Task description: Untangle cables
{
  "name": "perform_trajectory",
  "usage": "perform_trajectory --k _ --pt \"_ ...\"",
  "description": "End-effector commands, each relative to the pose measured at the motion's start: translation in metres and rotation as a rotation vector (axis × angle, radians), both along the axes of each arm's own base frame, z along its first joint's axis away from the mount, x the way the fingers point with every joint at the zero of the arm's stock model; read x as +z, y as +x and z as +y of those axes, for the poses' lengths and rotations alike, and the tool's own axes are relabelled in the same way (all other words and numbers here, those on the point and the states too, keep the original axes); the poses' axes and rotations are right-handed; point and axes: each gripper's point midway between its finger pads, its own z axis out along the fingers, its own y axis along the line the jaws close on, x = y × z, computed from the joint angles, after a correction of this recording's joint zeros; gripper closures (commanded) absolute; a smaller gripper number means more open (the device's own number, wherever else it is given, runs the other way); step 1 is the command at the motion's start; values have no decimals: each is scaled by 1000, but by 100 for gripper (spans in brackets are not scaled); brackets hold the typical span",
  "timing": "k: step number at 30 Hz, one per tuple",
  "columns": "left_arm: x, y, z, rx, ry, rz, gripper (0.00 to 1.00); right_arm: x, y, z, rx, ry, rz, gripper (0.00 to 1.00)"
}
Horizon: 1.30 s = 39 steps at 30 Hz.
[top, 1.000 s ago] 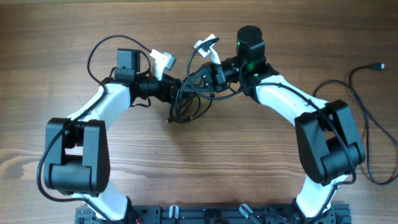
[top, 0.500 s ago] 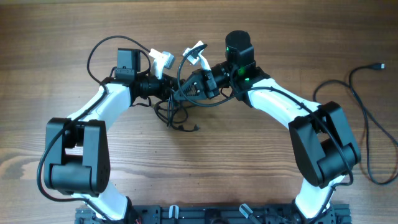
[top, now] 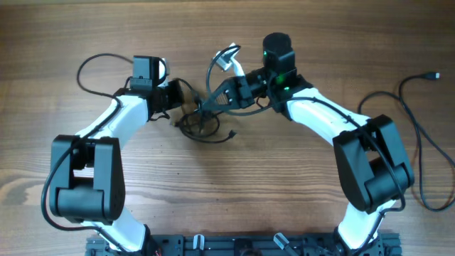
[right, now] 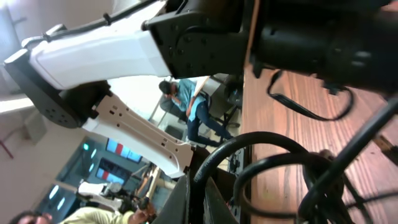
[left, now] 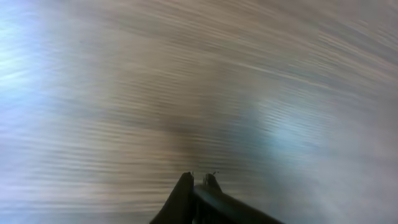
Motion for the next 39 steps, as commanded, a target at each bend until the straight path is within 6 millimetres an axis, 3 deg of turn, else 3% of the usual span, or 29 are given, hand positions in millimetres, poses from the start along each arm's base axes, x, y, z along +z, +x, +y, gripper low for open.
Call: perform_trajectory --k 1,9,13,19,22,25,33,37,39 --pt "0 2 57 302 70 27 96 7 3 -15 24 0 31 96" --pt "-11 -25 117 619 -5 149 96 3 30 -44 -73 -13 74 96" --pt "-11 -25 118 637 -25 155 96 1 35 -46 -98 -20 79 96" --pt "-11 -24 117 633 -26 151 87 -3 40 -44 -137 -29 77 96" --pt "-11 -24 117 633 -26 151 96 -16 48 -47 -205 -53 95 96" --pt "-11 -24 117 633 -26 151 96 -33 58 -57 -284 -83 112 96" --pt "-11 -24 117 633 -27 148 96 -129 83 -131 -642 -339 309 96" --pt "-11 -23 117 633 -27 147 96 -176 85 -193 -826 -533 420 96" --pt "-11 -23 117 633 -27 147 96 -187 83 -221 -888 -587 466 96"
